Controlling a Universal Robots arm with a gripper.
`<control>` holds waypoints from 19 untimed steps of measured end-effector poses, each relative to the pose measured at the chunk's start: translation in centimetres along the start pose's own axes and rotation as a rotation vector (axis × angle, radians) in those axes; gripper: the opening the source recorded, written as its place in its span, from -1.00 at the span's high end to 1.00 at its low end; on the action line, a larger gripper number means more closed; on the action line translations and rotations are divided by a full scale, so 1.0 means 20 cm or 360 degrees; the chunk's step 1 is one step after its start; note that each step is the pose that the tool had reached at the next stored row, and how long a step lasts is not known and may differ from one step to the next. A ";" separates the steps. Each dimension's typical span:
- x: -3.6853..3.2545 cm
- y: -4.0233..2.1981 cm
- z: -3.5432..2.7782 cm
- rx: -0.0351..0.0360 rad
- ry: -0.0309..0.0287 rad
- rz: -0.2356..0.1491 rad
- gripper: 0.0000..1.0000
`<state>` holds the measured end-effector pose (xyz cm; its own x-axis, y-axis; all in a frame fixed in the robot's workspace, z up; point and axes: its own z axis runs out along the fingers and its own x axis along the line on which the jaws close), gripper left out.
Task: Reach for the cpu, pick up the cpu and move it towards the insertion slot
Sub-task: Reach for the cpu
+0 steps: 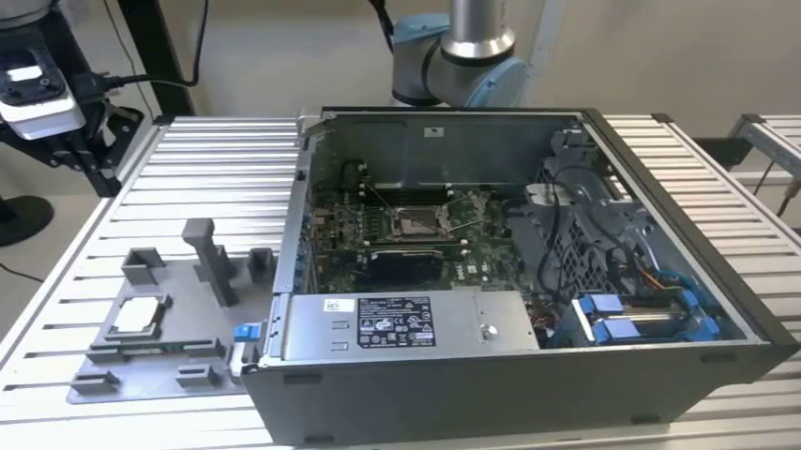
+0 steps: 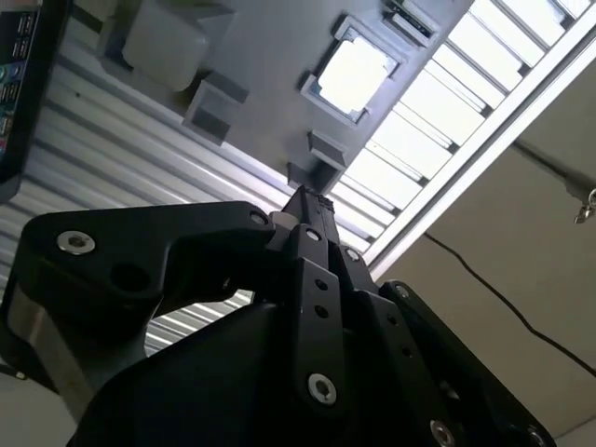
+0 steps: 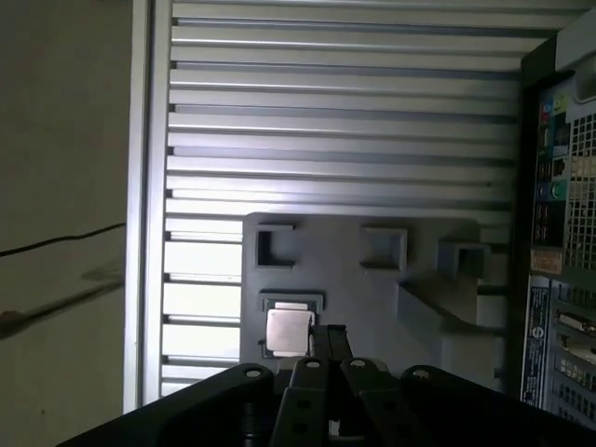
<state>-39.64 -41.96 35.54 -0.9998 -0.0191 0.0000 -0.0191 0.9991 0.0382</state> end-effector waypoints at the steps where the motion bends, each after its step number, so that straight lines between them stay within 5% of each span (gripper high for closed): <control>1: 0.006 -0.007 0.001 0.0000 -0.00008 0.0000 1.00; 9: 0.056 -0.049 0.006 0.0000 -0.00040 0.0000 1.00; 19: 0.058 -0.049 0.006 0.0000 -0.00041 0.0000 1.00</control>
<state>-40.78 -42.96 35.39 -0.9998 -0.0192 -0.0025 -0.0192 0.9991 0.0381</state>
